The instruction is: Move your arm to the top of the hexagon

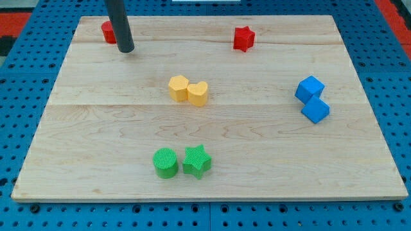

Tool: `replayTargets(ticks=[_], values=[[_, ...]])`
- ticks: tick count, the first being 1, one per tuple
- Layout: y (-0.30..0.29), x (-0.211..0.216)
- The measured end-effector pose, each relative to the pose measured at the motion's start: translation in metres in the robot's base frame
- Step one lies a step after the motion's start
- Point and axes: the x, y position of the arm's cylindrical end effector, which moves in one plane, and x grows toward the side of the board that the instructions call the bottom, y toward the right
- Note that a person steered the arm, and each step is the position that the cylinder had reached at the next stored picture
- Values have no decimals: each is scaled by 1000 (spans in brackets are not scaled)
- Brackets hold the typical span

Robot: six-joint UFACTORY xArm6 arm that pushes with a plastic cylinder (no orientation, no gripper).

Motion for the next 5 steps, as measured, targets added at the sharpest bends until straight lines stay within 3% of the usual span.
replayTargets(ticks=[3, 4, 5], values=[[1, 20], [51, 17], [65, 19]])
